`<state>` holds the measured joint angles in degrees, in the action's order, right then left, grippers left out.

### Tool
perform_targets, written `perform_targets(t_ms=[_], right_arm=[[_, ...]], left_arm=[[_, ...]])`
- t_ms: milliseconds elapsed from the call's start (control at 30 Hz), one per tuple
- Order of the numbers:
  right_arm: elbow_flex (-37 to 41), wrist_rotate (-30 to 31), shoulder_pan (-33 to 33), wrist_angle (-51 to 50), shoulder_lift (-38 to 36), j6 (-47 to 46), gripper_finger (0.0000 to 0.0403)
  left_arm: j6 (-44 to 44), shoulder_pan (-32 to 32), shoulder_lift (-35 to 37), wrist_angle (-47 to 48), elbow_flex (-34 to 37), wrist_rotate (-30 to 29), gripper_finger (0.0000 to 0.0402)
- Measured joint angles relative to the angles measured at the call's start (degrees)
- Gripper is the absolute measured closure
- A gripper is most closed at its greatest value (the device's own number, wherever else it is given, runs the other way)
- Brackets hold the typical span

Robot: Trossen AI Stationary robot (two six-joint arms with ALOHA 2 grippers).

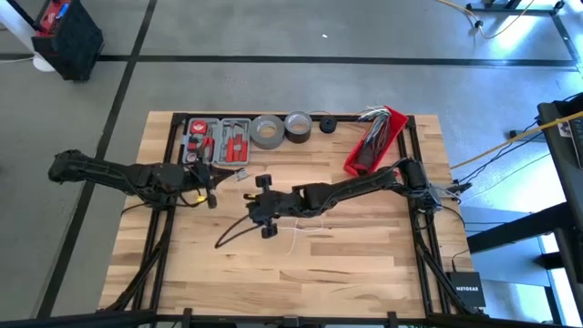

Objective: Coil cords
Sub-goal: Uncoil the white wire from the black spool

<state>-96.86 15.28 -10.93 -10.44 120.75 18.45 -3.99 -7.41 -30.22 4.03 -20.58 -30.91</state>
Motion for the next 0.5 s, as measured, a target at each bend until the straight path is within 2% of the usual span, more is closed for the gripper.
perform_targets(t_ms=[133, 500], right_arm=[[0.0, 0.8, -0.9, 3.8, 0.0, 2.7, 0.0398], [0.0, 0.1, -1.7, 4.9, -0.1, 5.4, 0.0399]], left_arm=[[-0.4, 0.0, 0.0, 2.8, 0.0, -5.2, 0.0398], [-0.5, -0.1, 0.1, 2.8, 0.0, -6.2, 0.0398]])
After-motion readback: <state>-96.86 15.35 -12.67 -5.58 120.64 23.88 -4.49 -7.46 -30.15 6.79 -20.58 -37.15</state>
